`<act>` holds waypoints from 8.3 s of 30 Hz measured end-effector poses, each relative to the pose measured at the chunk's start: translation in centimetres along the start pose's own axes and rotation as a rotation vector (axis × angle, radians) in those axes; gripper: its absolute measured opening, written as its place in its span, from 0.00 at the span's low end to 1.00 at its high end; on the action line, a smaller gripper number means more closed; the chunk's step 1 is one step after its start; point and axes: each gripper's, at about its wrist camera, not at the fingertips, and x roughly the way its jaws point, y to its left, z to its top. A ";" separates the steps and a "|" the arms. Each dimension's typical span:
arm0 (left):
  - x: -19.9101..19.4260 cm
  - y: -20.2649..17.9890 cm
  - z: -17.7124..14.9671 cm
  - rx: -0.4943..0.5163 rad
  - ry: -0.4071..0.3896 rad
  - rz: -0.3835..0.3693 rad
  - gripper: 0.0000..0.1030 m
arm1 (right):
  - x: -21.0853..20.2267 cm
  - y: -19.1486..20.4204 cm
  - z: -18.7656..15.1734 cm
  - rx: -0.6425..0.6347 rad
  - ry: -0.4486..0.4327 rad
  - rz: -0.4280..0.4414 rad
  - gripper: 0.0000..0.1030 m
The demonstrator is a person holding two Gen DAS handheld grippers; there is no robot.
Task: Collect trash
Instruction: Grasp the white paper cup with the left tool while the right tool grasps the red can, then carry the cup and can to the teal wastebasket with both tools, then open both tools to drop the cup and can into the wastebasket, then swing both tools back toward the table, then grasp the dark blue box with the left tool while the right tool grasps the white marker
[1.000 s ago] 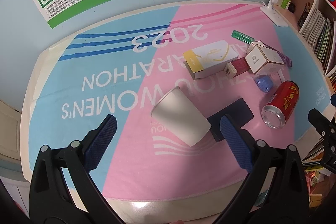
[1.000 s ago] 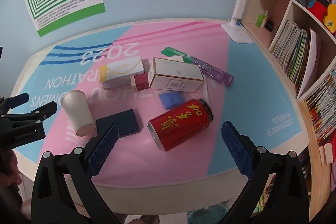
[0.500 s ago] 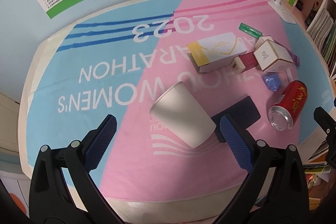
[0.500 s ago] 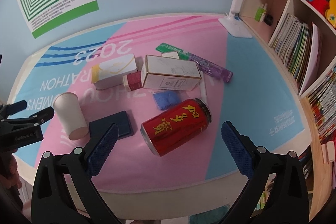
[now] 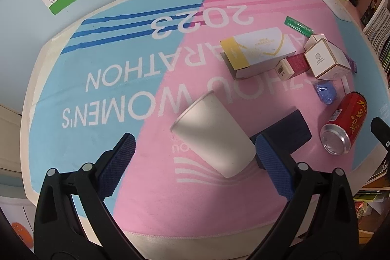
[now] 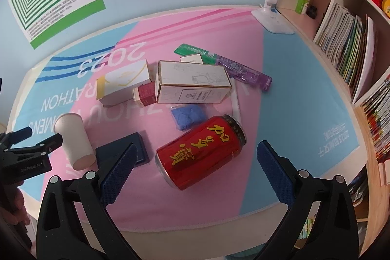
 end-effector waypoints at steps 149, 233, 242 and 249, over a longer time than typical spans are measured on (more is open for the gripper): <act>-5.8 -44.0 -38.9 1.335 0.161 -0.540 0.59 | -11.5 -28.6 -50.2 1.201 0.169 -0.143 0.74; 0.8 -11.8 -2.6 0.486 -0.036 -0.174 0.90 | 1.8 -10.6 -2.8 -0.008 0.151 0.144 0.87; 4.1 -11.7 -1.1 0.504 0.015 -0.176 0.88 | 7.6 -7.7 1.0 -0.146 0.206 0.087 0.77; 6.1 -11.7 -1.2 0.518 0.092 -0.203 0.64 | 10.8 -7.2 2.0 -0.171 0.267 0.057 0.57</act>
